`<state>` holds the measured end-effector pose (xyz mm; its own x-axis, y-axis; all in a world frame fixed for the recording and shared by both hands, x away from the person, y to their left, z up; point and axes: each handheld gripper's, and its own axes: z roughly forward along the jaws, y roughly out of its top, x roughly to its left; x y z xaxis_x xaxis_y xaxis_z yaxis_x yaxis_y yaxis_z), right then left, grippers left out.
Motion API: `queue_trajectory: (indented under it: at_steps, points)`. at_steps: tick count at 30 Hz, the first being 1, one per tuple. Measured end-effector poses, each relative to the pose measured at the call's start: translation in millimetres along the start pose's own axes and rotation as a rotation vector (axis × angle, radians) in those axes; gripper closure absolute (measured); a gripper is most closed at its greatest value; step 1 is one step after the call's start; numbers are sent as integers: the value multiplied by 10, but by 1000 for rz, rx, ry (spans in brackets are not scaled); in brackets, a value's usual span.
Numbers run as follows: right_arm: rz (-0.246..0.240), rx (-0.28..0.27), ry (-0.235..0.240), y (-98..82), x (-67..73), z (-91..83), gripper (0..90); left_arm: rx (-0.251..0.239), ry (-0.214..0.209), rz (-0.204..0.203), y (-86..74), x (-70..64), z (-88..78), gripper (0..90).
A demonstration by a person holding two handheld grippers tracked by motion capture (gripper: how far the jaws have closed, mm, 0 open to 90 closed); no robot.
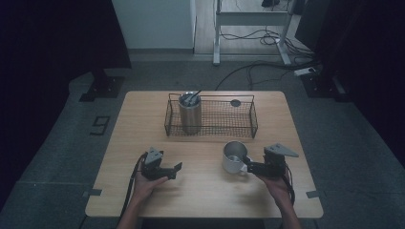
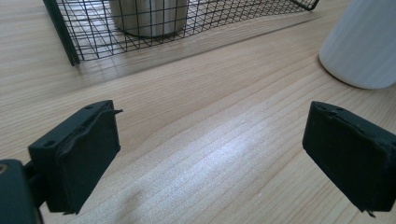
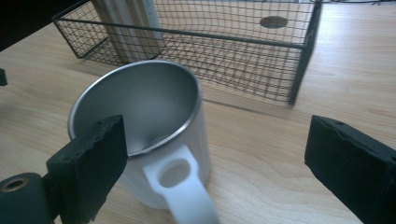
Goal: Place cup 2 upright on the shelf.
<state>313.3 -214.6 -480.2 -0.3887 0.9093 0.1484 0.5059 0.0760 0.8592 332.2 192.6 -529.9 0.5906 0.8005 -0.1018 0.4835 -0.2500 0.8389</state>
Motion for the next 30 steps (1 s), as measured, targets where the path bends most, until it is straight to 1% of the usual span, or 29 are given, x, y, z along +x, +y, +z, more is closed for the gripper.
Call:
queue_trajectory:
  at_steps: [9, 14, 22, 26, 28, 30]
  points:
    - [-28, 9, 18, 74, 135, 86, 18, 2, -10, -8, -7, -4, -7, 41]
    - [-46, 27, 30, 109, 204, 146, 0, 6, -14, -11, -19, -10, 4, 42]
    - [-76, 65, 23, 181, 284, 292, 0, 1, -17, -19, -18, -2, -19, 44]
    - [-78, 71, 27, 207, 315, 349, 0, -1, -14, -21, -19, 2, -29, 44]
    - [-88, 79, 25, 209, 335, 379, 0, -5, -12, -24, -20, 5, -34, 44]
    - [-82, 77, 25, 212, 340, 396, 0, -5, -12, -25, -21, 6, -36, 44]
